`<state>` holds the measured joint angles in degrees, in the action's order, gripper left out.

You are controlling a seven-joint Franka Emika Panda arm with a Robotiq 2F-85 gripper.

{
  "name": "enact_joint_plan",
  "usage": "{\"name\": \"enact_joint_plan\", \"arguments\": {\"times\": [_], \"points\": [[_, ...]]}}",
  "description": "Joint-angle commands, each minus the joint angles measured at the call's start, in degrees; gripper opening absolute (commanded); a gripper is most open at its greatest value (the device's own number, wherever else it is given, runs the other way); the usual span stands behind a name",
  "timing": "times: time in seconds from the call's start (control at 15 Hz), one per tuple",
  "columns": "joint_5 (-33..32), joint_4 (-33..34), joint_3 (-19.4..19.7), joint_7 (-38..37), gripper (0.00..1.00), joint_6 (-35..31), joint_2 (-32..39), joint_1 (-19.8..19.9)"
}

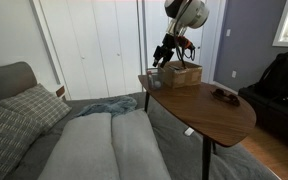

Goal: Put the glue stick on the table

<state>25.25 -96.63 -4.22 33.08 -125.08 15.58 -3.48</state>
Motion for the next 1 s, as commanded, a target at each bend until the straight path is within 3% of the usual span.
{"name": "enact_joint_plan", "arguments": {"times": [0.0,0.2,0.6,0.93], "points": [[-0.62,3.37,-2.27,-0.66,0.49,1.14,3.37,1.56],[-1.30,4.96,-2.68,-1.27,0.46,0.67,4.92,1.93],[-4.83,8.79,-2.91,-3.25,0.62,0.55,7.63,1.51],[-7.38,10.48,-4.08,-5.28,0.56,0.62,9.41,0.95]]}}
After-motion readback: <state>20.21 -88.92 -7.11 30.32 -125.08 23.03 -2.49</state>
